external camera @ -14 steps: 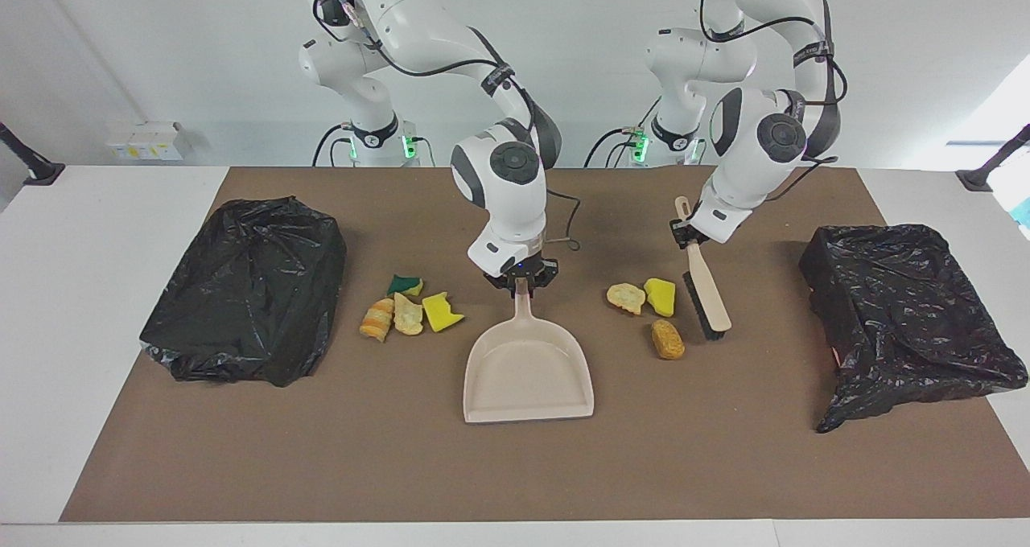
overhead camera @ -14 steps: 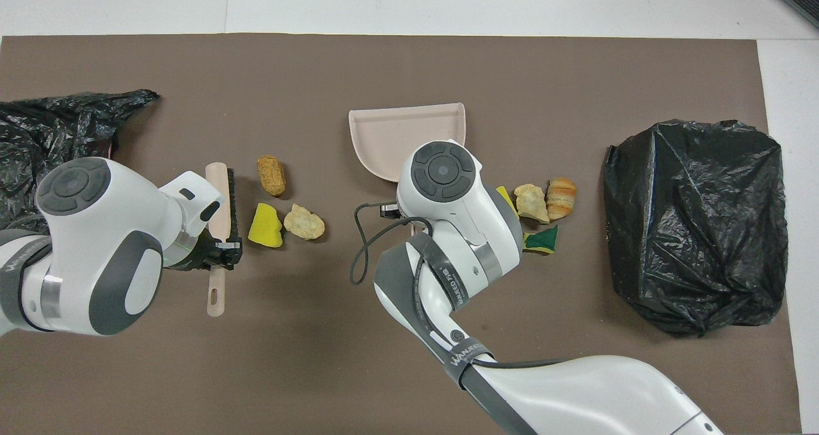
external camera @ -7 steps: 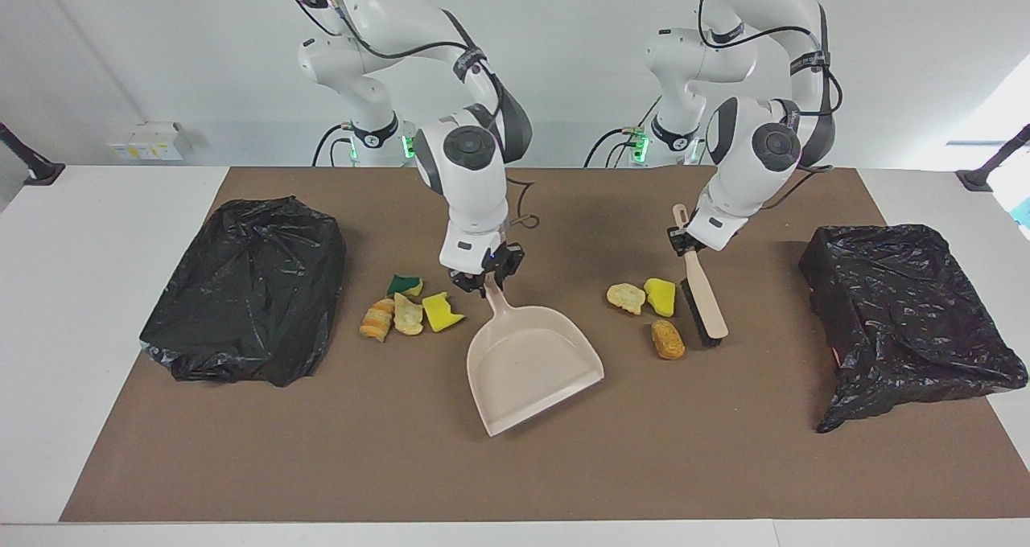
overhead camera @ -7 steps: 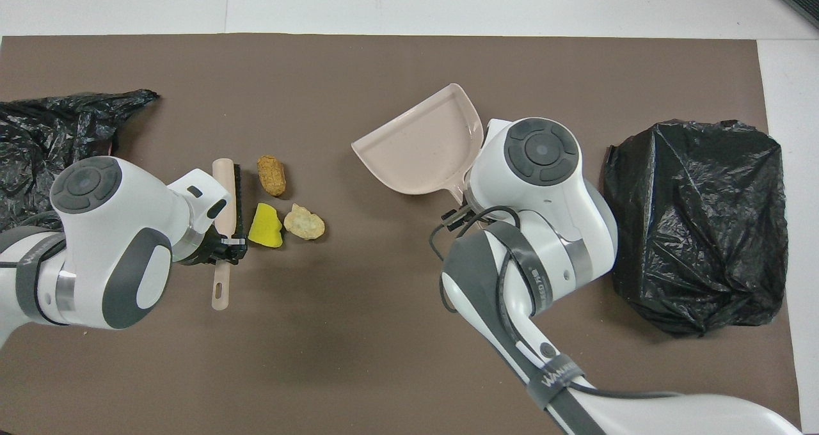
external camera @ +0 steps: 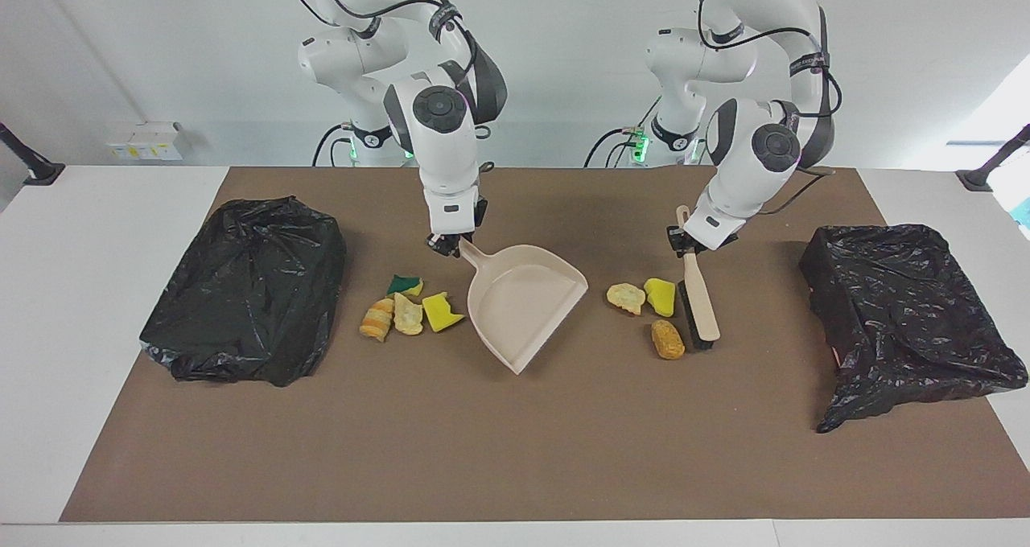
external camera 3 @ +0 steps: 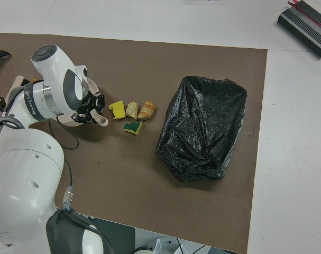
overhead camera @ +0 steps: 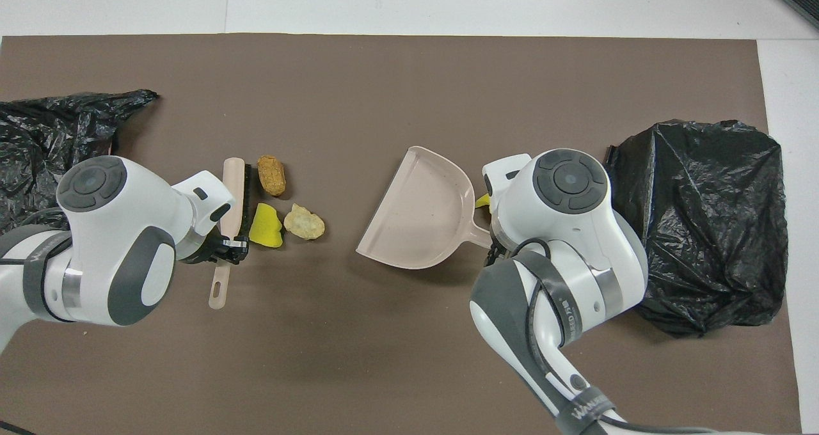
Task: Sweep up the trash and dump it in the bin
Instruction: 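Lower the dustpan beside the trash while the left gripper holds the brush, then sweep the bread and sponge pieces into the dustpan with the left gripper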
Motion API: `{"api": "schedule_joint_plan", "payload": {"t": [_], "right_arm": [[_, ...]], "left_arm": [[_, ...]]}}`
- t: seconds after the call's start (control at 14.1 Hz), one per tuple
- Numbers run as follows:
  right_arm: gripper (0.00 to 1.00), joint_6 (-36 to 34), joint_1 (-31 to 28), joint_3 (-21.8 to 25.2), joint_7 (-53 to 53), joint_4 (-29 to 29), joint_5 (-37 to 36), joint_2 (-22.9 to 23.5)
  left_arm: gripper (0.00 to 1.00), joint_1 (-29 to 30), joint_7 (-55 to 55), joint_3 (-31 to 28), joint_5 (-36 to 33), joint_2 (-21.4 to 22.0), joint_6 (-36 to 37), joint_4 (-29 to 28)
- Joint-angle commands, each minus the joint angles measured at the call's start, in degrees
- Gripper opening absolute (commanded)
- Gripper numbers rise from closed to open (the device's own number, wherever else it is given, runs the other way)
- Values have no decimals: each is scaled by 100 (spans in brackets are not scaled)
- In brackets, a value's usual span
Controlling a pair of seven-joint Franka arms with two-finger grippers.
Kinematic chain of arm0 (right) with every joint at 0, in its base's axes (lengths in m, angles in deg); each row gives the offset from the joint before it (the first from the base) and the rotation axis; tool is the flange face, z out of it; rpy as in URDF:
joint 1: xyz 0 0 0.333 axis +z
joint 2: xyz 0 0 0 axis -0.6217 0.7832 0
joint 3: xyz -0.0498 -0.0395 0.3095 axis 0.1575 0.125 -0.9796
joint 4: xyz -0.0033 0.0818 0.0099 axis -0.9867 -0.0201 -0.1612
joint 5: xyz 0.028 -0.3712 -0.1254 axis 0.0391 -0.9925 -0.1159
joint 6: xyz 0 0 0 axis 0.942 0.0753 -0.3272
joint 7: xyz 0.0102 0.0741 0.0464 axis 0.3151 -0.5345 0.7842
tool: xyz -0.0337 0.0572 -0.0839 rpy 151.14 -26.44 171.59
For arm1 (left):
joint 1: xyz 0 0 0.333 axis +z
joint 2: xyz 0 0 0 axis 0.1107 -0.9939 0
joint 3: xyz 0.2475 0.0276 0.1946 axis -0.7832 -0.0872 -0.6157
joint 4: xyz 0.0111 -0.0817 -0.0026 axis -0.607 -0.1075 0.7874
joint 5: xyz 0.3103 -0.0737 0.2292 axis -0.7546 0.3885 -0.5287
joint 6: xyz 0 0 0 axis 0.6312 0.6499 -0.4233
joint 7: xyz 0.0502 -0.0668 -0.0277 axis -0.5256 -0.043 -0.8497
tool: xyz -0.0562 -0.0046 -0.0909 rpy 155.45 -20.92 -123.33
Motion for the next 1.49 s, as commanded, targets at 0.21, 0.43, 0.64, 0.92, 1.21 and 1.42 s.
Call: {"api": "schedule_joint_plan", "payload": {"t": [0.21, 0.43, 0.64, 0.92, 1.21, 1.42], "right_arm": [[0, 500, 503, -52, -173, 227, -6, 202], [0, 791, 557, -61, -226, 360, -6, 290], [0, 887, 775, -61, -671, 360, 3, 351], [0, 1037, 944, -61, -929, 351, 3, 457], [0, 1019, 943, -61, -929, 351, 3, 457], [0, 1019, 943, -61, -929, 351, 11, 457]], "left_arm": [[0, 46, 163, 21, 59, -26, -48, 44], [0, 20, 224, 21, 33, 9, -127, -44], [0, -24, 400, 21, -20, 114, -354, -290], [0, -33, 226, 29, -20, 273, -743, -642], [0, -480, -530, 56, 49, 273, -830, -607], [0, -875, -794, 82, 190, 247, -778, -598]]}}
